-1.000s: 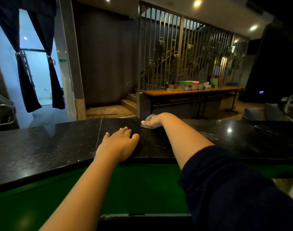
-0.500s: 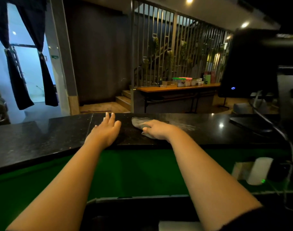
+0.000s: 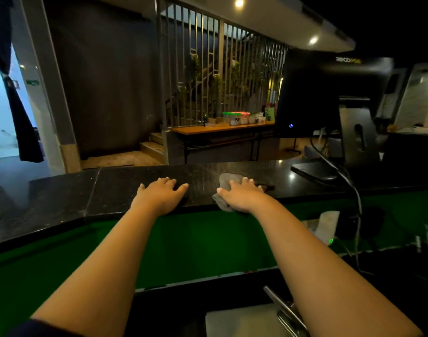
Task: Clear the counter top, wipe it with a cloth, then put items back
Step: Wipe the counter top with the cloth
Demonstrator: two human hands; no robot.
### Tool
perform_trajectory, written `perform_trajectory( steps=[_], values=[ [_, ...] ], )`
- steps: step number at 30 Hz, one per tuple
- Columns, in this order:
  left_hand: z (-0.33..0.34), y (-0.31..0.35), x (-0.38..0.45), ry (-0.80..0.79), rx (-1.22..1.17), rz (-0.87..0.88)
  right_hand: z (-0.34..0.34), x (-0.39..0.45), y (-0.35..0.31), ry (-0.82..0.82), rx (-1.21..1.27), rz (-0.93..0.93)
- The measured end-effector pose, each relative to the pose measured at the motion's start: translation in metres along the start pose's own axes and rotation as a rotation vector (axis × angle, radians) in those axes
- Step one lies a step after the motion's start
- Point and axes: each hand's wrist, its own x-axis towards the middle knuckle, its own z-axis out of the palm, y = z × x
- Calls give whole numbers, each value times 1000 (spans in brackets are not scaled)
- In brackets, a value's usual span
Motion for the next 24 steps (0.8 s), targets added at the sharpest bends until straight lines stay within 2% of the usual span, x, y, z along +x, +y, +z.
perform_trajectory(
  steps=[4, 6, 10, 15, 17, 21, 24],
  values=[
    [5, -3, 4, 25, -1, 10, -8, 43, -6, 43, -11, 182],
    [5, -1, 5, 24, 5, 18, -10, 66, -14, 35, -1, 198],
    [7, -1, 7, 36, -2, 19, -9, 93, -42, 0, -10, 90],
    [1, -10, 21, -17, -95, -3, 0, 84, -53, -156, 73, -271],
    [-4, -20, 28, -69, -47, 5, 2, 97, -42, -156, 103, -243],
    [2, -29, 29, -89, 183, 86, -7, 131, -31, -88, -82, -53],
    [4, -30, 26, -66, 232, 104, -12, 165, -45, -128, -53, -94]
  ],
)
